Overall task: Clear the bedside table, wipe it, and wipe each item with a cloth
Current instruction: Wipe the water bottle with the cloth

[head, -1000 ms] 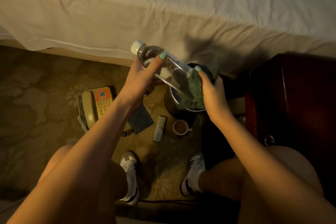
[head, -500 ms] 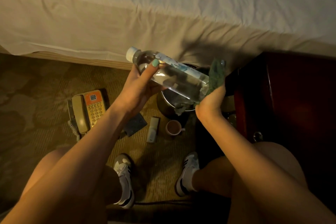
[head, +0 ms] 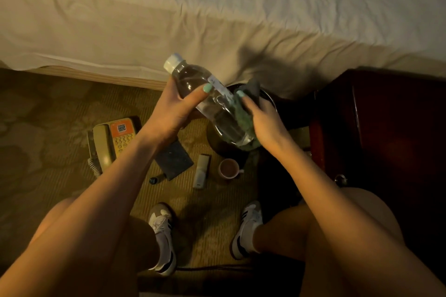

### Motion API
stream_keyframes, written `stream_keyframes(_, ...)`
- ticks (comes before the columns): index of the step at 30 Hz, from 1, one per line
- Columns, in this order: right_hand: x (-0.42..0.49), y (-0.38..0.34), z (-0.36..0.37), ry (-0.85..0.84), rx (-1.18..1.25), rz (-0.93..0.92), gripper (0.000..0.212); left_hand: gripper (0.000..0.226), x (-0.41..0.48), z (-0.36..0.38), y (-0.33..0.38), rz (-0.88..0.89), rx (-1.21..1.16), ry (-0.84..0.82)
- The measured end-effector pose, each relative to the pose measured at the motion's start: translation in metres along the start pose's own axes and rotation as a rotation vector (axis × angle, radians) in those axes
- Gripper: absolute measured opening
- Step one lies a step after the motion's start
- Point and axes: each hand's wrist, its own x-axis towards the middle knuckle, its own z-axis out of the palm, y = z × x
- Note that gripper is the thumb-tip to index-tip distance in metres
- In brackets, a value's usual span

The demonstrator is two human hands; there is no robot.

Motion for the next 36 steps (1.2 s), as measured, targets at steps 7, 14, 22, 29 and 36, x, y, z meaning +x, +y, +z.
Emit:
stream_keyframes(7,-0.004,-0.001,0.005,-0.308,-0.192,0.012,0.064,0.046,-0.001,-0.005,-0.005,-0.036,0.002,-0.087)
stream_keyframes(14,-0.003,0.005,0.022,-0.192,-0.458,-0.068,0.069,0.033,0.006,0.006,0.0,-0.101,0.218,0.014)
stream_keyframes(22,-0.011,0.006,0.02,-0.155,-0.395,-0.197,0.053,0.054,0.004,0.008,-0.004,-0.06,0.243,0.305)
stream_keyframes(29,-0.03,-0.004,-0.011,-0.065,-0.054,-0.037,0.018,0.04,-0.02,0.035,0.007,0.029,0.072,0.111)
stream_keyframes(36,-0.078,-0.016,-0.059,-0.009,-0.173,-0.029,0.016,0.045,-0.065,0.081,0.026,0.1,0.018,-0.027)
